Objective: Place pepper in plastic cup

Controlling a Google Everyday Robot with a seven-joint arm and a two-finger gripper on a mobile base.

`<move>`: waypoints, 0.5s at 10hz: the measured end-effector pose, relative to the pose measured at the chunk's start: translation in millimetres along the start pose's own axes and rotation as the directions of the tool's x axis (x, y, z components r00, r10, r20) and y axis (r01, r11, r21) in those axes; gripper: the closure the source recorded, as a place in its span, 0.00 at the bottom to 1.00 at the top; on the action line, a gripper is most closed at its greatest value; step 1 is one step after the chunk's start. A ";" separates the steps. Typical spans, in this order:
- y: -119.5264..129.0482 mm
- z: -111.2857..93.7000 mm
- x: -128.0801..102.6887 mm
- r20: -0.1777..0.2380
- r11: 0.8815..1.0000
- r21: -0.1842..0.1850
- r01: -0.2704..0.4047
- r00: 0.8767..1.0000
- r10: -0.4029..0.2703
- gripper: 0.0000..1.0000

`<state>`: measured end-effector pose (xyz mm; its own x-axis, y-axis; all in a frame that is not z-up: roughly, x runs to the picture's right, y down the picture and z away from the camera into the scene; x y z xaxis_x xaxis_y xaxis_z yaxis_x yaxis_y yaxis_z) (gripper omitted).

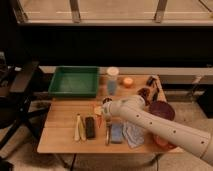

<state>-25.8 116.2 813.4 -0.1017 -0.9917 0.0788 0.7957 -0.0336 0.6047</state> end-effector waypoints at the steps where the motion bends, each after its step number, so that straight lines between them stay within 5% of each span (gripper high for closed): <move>1: 2.9 1.5 -0.9 0.011 1.000 -0.010 -0.001 1.000 0.001 0.98; 5: 60.3 -11.8 -4.6 0.035 0.989 -0.130 -0.066 0.997 0.071 0.98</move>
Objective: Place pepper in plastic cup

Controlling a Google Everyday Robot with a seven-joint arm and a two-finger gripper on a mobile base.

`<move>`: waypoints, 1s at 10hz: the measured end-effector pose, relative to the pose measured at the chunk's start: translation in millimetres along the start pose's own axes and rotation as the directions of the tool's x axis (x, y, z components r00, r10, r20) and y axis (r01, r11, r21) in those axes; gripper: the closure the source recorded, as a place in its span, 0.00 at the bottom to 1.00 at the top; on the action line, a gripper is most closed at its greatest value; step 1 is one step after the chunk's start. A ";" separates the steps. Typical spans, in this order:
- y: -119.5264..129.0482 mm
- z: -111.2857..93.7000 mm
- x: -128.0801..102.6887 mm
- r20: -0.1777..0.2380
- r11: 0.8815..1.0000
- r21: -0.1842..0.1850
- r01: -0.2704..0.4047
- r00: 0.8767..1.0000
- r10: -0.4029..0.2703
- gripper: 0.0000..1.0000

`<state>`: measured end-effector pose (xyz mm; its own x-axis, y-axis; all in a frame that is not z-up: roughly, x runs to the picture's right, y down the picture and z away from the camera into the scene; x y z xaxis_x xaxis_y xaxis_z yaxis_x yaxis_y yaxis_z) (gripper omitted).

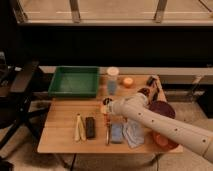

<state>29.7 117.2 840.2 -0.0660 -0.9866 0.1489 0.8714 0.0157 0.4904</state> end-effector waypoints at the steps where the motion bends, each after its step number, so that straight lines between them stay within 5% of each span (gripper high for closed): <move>1: 15.6 -4.6 0.6 0.000 0.999 -0.026 -0.021 1.000 0.021 0.98; 5: 53.6 -20.5 8.9 -0.048 0.990 -0.109 -0.091 0.995 0.086 0.98; 10: 35.9 -41.3 35.2 -0.130 0.996 -0.061 -0.066 0.990 0.058 0.98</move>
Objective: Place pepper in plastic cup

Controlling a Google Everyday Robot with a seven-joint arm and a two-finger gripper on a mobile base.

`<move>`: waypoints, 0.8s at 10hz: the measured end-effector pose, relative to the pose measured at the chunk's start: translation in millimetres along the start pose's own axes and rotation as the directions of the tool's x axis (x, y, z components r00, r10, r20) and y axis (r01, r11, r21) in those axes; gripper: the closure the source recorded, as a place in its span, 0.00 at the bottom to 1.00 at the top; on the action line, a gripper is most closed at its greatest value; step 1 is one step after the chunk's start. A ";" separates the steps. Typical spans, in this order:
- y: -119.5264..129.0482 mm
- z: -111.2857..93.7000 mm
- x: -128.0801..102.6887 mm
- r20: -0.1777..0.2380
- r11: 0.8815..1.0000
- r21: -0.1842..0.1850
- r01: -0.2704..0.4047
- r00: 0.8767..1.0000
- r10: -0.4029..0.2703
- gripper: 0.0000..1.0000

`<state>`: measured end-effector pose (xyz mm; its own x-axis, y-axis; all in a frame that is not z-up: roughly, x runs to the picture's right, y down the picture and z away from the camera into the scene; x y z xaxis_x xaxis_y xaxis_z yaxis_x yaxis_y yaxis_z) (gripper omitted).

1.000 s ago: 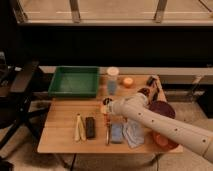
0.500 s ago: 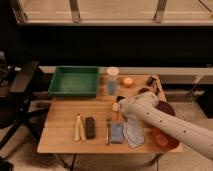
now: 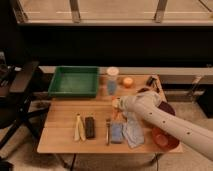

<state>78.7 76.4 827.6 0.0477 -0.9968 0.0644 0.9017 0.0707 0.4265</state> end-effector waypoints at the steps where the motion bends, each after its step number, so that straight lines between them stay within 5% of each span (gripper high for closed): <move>1: -2.0 -1.4 3.3 -0.006 1.000 0.000 0.006 1.000 -0.006 0.98; 5: 24.2 -7.9 20.1 -0.028 0.999 -0.046 -0.018 0.999 0.017 0.98; 8: 40.6 -19.5 57.9 -0.077 0.996 -0.084 -0.019 0.997 0.013 0.98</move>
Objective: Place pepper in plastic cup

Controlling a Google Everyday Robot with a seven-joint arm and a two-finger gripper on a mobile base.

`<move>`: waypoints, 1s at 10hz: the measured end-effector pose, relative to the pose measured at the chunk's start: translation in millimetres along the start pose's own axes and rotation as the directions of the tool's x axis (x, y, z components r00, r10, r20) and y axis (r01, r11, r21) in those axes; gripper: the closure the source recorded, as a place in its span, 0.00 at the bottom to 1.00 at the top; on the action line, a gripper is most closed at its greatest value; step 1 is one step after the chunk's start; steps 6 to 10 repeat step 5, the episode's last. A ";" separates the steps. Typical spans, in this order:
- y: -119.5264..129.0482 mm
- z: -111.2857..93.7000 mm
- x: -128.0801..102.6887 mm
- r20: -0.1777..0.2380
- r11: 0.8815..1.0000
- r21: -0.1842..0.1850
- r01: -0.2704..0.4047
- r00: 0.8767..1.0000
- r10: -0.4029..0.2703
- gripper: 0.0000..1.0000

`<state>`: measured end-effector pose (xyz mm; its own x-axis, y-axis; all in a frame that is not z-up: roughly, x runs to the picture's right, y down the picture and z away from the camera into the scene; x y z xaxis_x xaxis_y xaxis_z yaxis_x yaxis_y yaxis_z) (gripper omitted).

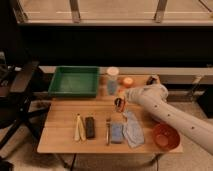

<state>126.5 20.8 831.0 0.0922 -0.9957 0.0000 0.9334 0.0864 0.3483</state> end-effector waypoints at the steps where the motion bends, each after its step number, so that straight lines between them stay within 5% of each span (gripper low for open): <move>1: -1.0 0.1 1.4 -0.002 1.000 0.001 0.002 1.000 -0.002 0.98; 10: -0.4 -0.2 1.3 -0.002 1.000 0.000 0.001 1.000 -0.001 0.98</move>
